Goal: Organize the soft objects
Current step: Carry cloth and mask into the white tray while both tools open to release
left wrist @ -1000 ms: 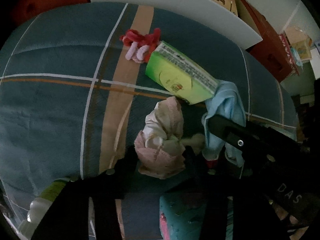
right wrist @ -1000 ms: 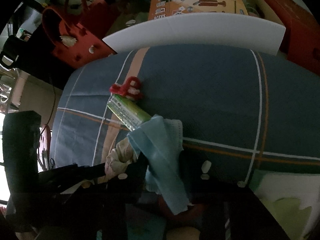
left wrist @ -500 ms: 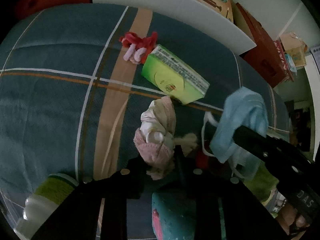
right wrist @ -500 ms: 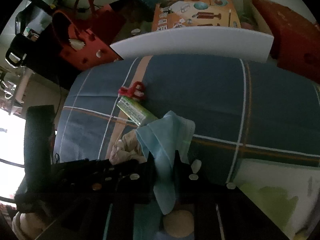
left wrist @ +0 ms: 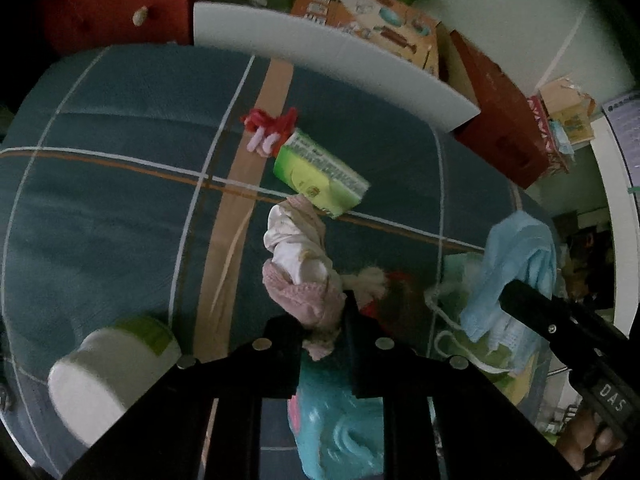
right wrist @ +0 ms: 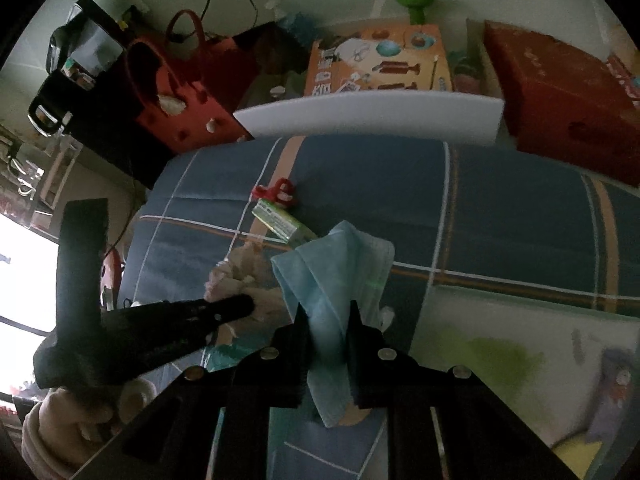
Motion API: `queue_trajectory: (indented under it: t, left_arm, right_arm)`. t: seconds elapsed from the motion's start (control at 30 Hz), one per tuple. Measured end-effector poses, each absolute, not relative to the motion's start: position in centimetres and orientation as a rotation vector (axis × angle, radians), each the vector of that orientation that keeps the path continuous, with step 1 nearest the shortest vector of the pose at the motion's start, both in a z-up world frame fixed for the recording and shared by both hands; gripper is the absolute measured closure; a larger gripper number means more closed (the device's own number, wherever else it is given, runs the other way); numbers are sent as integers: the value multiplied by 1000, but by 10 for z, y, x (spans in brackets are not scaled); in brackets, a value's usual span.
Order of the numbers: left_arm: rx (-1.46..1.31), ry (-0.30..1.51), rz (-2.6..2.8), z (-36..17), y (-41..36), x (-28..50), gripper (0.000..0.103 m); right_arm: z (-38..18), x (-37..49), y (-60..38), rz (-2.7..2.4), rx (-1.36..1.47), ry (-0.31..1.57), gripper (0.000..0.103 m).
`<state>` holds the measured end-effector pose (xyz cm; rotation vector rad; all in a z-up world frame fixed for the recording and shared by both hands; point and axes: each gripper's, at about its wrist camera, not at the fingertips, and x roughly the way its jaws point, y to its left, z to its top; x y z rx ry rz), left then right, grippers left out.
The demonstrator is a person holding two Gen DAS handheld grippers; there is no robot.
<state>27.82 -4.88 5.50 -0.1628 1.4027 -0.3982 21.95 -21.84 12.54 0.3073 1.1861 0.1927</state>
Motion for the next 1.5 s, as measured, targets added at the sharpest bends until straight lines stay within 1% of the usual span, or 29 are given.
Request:
queue_trajectory:
  t: [0.2, 0.47, 0.67, 1.13, 1.5]
  left_arm:
    - [-158, 1362, -414, 90, -49, 264, 85]
    - [-124, 1314, -457, 132, -79, 234, 85]
    - [-88, 1298, -490, 150, -108, 213, 85]
    - [30, 1306, -606, 148, -206, 171, 85]
    - [115, 1299, -715, 126, -282, 155, 85]
  right_arm:
    - [155, 188, -236, 151, 296, 1157, 86]
    - [193, 145, -271, 87, 309, 1102, 86]
    - [205, 117, -306, 41, 339, 1077, 86]
    - [189, 61, -399, -103, 422, 1079, 86]
    - [152, 59, -437, -148, 474, 1114, 86]
